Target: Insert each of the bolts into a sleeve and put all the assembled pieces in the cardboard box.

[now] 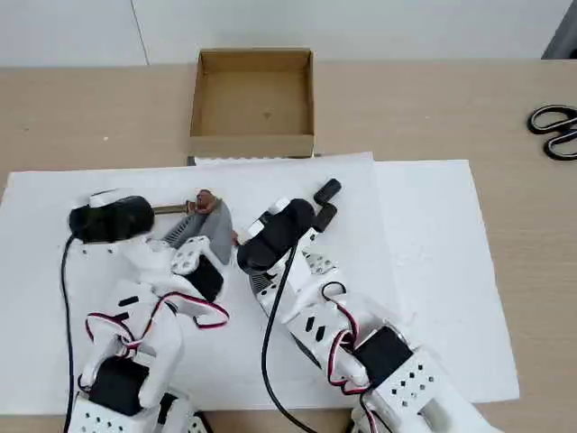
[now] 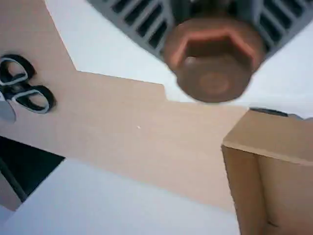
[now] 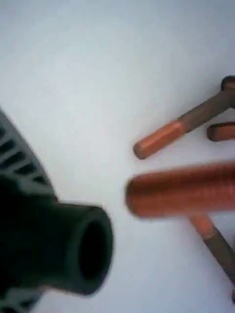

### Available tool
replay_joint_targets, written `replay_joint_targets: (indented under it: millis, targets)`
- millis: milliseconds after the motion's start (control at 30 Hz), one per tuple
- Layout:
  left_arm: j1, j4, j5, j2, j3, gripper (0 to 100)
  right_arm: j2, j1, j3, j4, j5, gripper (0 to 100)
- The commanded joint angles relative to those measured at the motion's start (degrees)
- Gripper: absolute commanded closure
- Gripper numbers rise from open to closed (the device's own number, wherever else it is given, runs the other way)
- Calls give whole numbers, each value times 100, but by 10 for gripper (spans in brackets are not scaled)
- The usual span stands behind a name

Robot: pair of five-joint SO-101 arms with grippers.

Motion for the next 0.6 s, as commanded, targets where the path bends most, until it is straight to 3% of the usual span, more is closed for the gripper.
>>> replay_joint_targets:
  millis: [0, 267, 567]
  targets:
    - [-413, -246, 44, -79, -321, 994, -409, -22, 123, -127, 255, 995]
    - [-308, -229, 202, -70, -312, 994, -1622, -119, 818, -48, 492, 995]
    - [246, 0, 211, -70, -330, 994, -1727, -259, 932, -57, 466, 995]
